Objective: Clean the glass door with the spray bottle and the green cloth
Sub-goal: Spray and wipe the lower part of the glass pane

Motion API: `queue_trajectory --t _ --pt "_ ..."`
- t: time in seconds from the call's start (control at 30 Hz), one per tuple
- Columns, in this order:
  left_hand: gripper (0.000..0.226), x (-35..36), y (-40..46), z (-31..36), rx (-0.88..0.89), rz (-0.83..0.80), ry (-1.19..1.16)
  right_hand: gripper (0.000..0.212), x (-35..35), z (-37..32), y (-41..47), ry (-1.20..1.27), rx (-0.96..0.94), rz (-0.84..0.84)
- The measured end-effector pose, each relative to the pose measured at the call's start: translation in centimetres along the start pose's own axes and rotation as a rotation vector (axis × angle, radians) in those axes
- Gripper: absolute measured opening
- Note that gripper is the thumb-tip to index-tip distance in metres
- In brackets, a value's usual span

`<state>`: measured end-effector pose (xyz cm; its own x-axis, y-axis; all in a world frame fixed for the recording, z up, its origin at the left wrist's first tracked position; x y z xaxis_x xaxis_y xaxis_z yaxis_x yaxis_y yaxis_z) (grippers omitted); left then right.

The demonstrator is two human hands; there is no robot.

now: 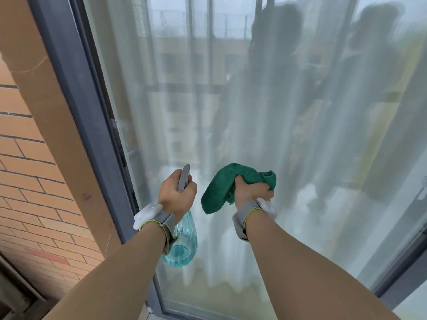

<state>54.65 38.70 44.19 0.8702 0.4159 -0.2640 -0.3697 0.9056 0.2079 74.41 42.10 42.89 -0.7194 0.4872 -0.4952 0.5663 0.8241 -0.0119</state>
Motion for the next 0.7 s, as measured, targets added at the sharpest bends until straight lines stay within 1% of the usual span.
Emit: queue_trajectory --t 0.07,0.17,0.27,0.33,0.37,0.4,0.43,0.47,0.5,0.57,0.6,0.7 --pt "0.019 -0.3 -0.1 0.2 0.002 0.002 0.003 0.063 -0.6 0.6 0.4 -0.015 -0.038 -0.007" --pt "0.024 -0.6 -0.5 0.2 0.011 -0.002 0.018 0.060 -1.6 1.7 0.6 0.039 0.048 -0.015" --pt "0.019 -0.8 -0.8 -0.1 0.008 -0.001 0.044 0.045 -2.8 3.0 0.0 0.101 0.130 -0.140" --pt "0.023 -0.9 -1.2 -0.4 0.005 -0.008 0.036 0.026 -2.3 4.8 -0.3 0.212 0.187 -0.259" --pt "0.024 -0.8 -1.4 -0.5 0.003 -0.009 0.034 0.022 -1.9 6.1 -0.6 0.217 0.226 -0.317" --pt "0.024 -0.8 -1.6 -0.6 0.006 -0.010 0.034 0.024 -1.0 7.7 -0.9 0.270 0.327 -0.360" --pt "0.022 -0.7 -1.7 -0.7 0.004 -0.013 0.033 0.040 0.3 9.7 -0.5 0.389 0.422 -0.393" --pt "0.020 -0.5 -1.9 -1.0 0.002 -0.020 0.030 0.059 1.1 11.7 -0.7 0.500 0.560 -0.426" --pt "0.016 -0.5 -1.9 -1.1 0.002 -0.021 0.030 0.064 2.8 13.7 -0.2 0.593 0.629 -0.486" --pt "0.007 -0.2 -2.1 -1.6 -0.004 -0.032 0.032 0.049 4.0 16.1 -0.3 0.577 0.683 -0.505" --pt "0.006 -0.2 -2.1 -1.6 -0.001 -0.037 0.034 0.045 2.9 14.9 -1.9 0.558 0.684 -0.531" --pt "0.012 -0.1 -2.4 -1.6 0.004 -0.052 0.037 0.032 2.0 13.5 -2.7 0.480 0.633 -0.543"
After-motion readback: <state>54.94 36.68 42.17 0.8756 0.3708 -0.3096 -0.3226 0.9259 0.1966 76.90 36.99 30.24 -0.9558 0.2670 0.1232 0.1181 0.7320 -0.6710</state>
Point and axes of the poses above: each hand's wrist, its own y-axis towards the middle knuckle, its own x-axis out of the palm, z = x × y, the point moved 3 cm from there along y, towards the middle knuckle, and after that the axes turned 7 degrees about -x, right-handed, at the moved point
